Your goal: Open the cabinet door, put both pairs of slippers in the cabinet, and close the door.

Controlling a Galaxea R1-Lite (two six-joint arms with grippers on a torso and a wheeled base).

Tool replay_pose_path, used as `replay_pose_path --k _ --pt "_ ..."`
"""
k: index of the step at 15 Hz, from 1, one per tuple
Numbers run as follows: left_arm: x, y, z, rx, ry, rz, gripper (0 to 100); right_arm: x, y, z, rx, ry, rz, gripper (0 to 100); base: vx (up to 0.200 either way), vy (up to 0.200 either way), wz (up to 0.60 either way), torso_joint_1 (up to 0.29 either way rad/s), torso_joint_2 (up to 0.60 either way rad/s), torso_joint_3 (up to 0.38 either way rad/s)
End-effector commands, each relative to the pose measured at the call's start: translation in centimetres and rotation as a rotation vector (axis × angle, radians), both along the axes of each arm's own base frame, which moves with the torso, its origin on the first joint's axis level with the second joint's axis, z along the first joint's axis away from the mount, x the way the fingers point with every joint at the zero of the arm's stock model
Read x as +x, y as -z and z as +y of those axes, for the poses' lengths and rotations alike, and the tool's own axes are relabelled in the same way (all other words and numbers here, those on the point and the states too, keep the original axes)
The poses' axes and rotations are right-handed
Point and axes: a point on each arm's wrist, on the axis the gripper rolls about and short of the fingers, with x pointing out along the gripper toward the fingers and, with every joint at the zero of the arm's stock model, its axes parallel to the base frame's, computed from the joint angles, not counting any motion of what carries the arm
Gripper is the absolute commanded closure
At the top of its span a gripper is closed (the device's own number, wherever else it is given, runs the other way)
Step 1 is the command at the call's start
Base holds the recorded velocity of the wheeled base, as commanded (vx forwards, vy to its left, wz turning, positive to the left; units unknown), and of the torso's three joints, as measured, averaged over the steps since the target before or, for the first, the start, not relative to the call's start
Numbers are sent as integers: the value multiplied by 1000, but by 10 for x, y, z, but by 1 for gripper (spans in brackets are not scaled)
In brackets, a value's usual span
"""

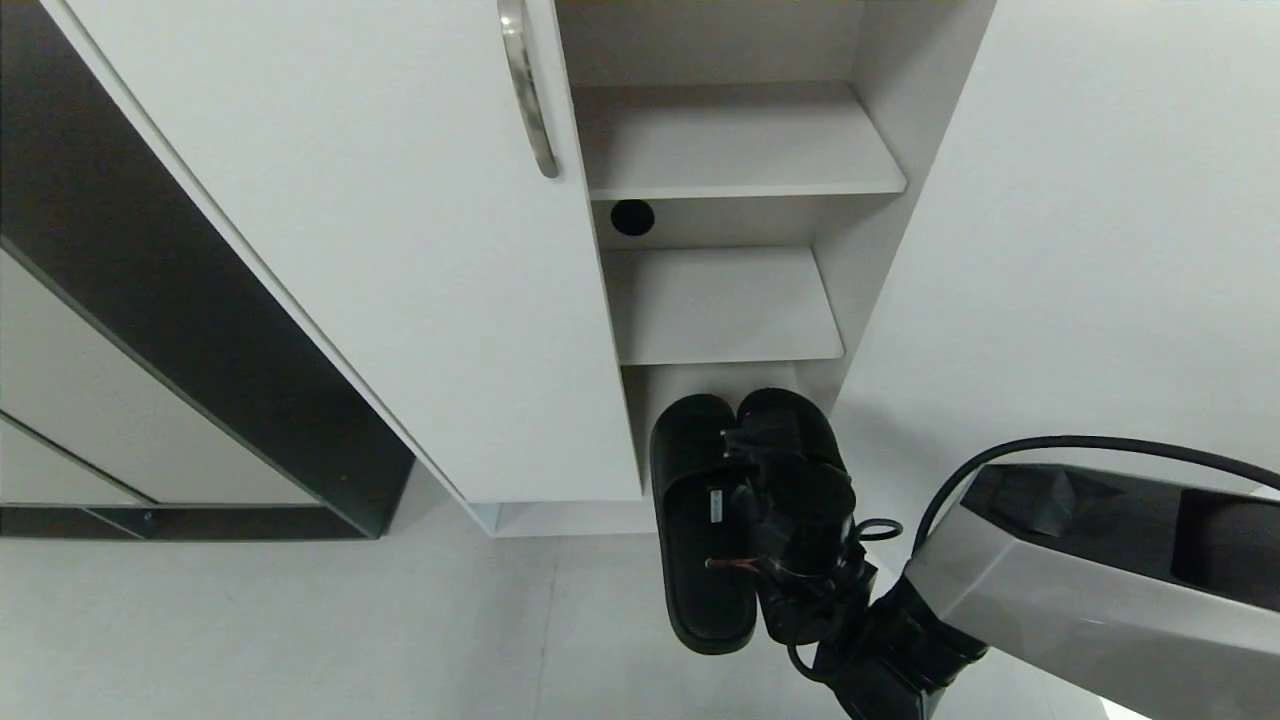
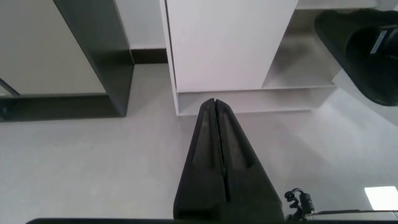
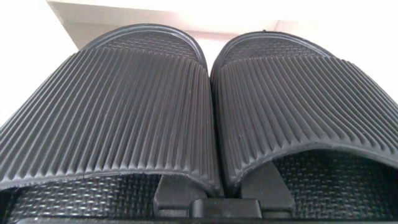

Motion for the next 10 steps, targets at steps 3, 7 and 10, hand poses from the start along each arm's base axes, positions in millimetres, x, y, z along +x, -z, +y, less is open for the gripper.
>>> replay_pose_path --k 3,7,10 --pt "0 0 0 -1 0 1 100 -9 -26 -7 23 -4 -30 100 0 0 0 -1 1 -194" --pt "0 0 0 -2 0 1 100 -24 -44 -9 19 -24 -51 100 0 0 0 1 5 -98" --pt "0 0 0 -1 0 1 100 -23 -54 -11 -2 -27 -81 100 0 0 0 0 0 0"
